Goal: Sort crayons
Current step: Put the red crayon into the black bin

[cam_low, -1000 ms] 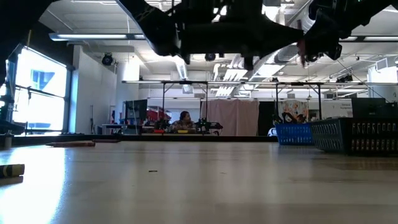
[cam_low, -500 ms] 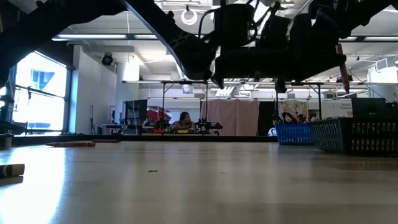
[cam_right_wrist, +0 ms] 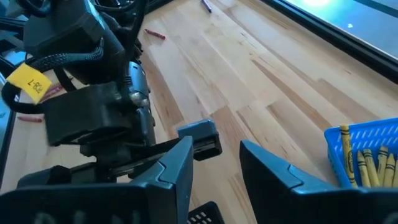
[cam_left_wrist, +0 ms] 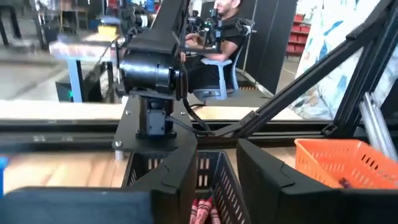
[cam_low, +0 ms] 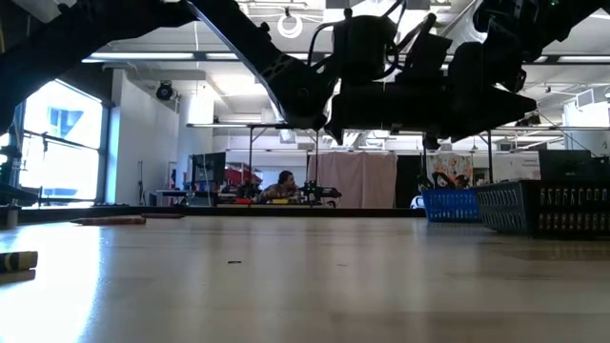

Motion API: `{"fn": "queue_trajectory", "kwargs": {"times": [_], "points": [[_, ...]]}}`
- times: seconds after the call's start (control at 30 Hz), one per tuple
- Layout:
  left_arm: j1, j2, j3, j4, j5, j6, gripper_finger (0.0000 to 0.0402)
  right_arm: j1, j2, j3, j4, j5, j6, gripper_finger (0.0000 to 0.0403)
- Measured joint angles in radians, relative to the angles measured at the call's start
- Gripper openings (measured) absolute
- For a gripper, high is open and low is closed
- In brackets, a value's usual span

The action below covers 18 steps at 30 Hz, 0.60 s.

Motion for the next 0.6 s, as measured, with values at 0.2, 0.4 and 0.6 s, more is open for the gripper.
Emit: {"fn": "queue_trajectory", "kwargs": {"times": [0.2,0.4,0.6], "points": [[0.041,-0.094,0.0,-0.294,0.1,-0.126,0.0112,0.0,0.0,0.0,-0.03,0.0,0.002,0.0116],[0.055,-0.284,-0.001,-0.896,-0.067,0.054,0.0088,0.0,0.0,0.0,-0.079,0.0,0.018,0.0116],[0.043,-0.45,-0.107,-1.513,-0.355,0.058,0.0075,0.0,0.001,0.0,-0.101,0.037,0.018,0.0116]]}}
